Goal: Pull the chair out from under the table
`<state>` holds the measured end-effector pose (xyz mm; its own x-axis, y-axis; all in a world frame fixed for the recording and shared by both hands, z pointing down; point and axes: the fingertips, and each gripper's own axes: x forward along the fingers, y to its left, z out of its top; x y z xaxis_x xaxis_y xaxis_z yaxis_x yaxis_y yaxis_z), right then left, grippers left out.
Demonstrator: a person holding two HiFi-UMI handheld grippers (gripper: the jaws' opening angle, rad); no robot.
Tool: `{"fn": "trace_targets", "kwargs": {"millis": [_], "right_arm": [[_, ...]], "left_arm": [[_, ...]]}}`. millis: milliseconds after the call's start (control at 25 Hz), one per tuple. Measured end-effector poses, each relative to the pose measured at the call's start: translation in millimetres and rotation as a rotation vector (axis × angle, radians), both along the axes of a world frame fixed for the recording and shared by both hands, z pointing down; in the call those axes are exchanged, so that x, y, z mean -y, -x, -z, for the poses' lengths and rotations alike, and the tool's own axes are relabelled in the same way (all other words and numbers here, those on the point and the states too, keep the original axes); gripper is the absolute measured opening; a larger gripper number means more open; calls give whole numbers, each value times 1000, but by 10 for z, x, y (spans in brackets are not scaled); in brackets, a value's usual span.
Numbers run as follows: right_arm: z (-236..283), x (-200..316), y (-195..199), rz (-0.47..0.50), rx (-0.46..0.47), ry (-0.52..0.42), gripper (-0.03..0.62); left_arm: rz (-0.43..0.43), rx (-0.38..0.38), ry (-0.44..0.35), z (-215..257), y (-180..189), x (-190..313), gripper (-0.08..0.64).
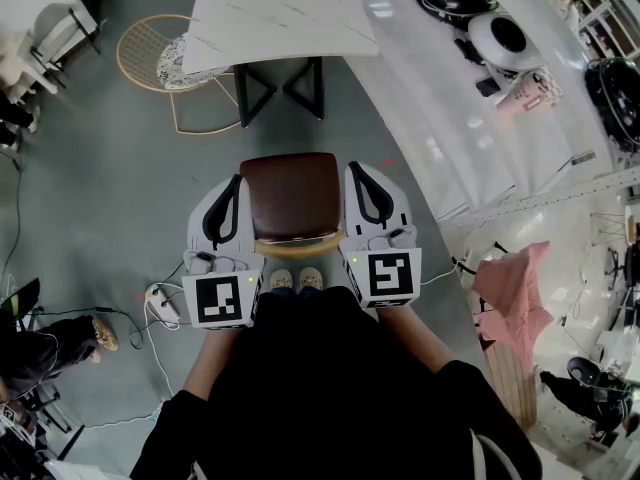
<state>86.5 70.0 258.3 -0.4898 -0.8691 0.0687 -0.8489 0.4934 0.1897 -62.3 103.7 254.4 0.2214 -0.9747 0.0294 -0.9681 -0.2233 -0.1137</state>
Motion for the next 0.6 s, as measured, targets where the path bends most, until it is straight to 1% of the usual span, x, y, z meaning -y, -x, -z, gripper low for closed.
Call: {"fn": "trace_targets", "kwargs": {"millis": [320,600], "right_arm": [[16,-28,-27,4,0,-1,20],[26,-47,-35,4,2,-7,20]], "left_arm": [[10,6,15,-7,-5,-35,6],[-1,8,-2,26,-33,-58,6]]}}
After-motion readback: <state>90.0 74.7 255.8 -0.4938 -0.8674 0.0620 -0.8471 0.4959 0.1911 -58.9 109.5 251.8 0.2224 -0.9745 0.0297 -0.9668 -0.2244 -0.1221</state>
